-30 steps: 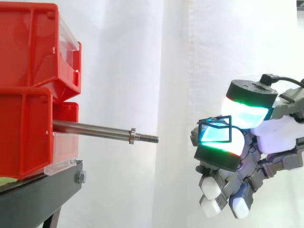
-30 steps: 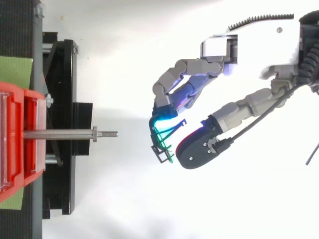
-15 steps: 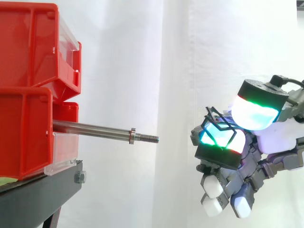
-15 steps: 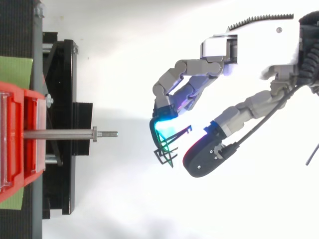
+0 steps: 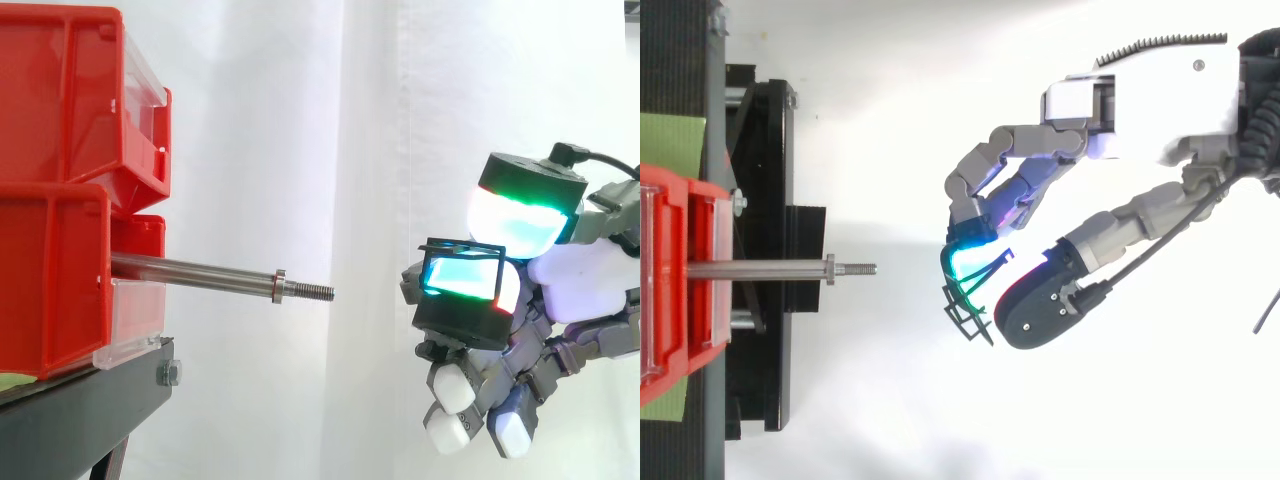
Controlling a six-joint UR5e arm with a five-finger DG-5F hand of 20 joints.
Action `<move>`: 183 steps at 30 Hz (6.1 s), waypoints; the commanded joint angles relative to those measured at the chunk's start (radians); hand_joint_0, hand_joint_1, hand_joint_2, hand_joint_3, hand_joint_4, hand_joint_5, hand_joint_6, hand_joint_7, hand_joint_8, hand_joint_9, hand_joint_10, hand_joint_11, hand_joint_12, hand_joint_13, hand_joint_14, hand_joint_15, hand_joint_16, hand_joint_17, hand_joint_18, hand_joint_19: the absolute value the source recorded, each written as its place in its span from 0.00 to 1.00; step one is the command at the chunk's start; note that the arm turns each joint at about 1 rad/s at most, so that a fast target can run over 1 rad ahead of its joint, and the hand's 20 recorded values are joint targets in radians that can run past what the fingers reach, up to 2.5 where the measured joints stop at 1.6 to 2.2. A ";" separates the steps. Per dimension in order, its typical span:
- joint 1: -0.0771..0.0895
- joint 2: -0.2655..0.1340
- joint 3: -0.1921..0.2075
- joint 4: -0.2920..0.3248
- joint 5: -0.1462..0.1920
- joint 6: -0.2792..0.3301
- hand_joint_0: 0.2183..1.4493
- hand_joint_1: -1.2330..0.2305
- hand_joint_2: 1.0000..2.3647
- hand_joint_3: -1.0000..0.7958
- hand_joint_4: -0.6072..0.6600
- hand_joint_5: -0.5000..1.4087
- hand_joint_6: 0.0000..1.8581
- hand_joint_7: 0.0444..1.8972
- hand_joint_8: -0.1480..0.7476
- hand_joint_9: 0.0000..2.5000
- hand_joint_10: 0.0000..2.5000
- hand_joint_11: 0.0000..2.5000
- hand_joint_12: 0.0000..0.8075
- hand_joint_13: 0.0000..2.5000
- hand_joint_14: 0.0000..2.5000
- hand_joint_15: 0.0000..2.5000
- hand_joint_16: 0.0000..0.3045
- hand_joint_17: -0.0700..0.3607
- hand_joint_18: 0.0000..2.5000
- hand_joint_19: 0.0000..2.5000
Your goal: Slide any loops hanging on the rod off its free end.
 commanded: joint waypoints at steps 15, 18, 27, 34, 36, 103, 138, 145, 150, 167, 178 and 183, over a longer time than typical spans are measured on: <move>0.003 0.000 0.000 0.003 0.005 0.008 0.28 0.35 0.00 0.28 0.63 0.17 0.40 0.62 0.51 0.30 0.00 0.10 0.42 0.25 0.00 0.02 0.17 0.43 0.28 0.15; 0.003 -0.002 0.000 0.003 0.005 0.010 0.24 0.41 0.00 0.28 0.64 0.18 0.40 0.60 0.52 0.31 0.00 0.09 0.43 0.25 0.00 0.02 0.17 0.44 0.28 0.15; 0.003 0.000 0.000 0.003 0.009 0.011 0.32 0.46 0.00 0.30 0.62 0.19 0.37 0.66 0.52 0.32 0.00 0.09 0.41 0.25 0.00 0.02 0.16 0.42 0.28 0.16; 0.003 -0.002 0.000 0.003 0.011 0.013 0.33 0.36 0.01 0.45 0.61 0.16 0.43 0.62 0.51 0.30 0.00 0.10 0.41 0.25 0.00 0.02 0.16 0.42 0.28 0.15; 0.003 0.000 0.000 0.003 0.012 0.014 0.33 0.35 0.01 0.45 0.60 0.16 0.44 0.61 0.51 0.30 0.00 0.10 0.41 0.25 0.00 0.02 0.16 0.42 0.28 0.15; 0.010 -0.002 0.000 0.040 0.040 0.036 0.34 0.37 0.00 0.28 0.62 0.17 0.45 0.61 0.52 0.38 0.01 0.20 0.40 0.26 0.00 0.02 0.15 0.41 0.29 0.15; 0.010 -0.002 0.000 0.040 0.040 0.036 0.41 0.29 0.00 0.28 0.62 0.16 0.45 0.55 0.49 0.32 0.01 0.18 0.39 0.25 0.00 0.01 0.15 0.41 0.28 0.13; 0.008 -0.002 0.000 0.040 0.040 0.036 0.36 0.34 0.00 0.28 0.62 0.16 0.45 0.58 0.50 0.34 0.01 0.18 0.39 0.25 0.00 0.02 0.15 0.40 0.28 0.14; 0.010 0.000 0.000 0.040 0.040 0.036 0.30 0.46 0.00 0.28 0.62 0.17 0.44 0.59 0.50 0.34 0.01 0.17 0.38 0.24 0.00 0.02 0.15 0.40 0.27 0.15; 0.010 -0.002 0.000 0.051 0.040 0.036 0.36 0.33 0.01 0.35 0.62 0.15 0.45 0.58 0.50 0.30 0.01 0.16 0.39 0.23 0.00 0.02 0.15 0.40 0.25 0.14; 0.010 -0.002 0.000 0.052 0.040 0.036 0.39 0.29 0.00 0.28 0.62 0.16 0.45 0.56 0.49 0.33 0.01 0.18 0.39 0.25 0.00 0.01 0.15 0.41 0.29 0.13; 0.008 0.000 0.002 0.052 0.040 0.036 0.32 0.35 0.00 0.28 0.62 0.17 0.45 0.57 0.49 0.33 0.01 0.17 0.38 0.25 0.00 0.02 0.15 0.40 0.28 0.14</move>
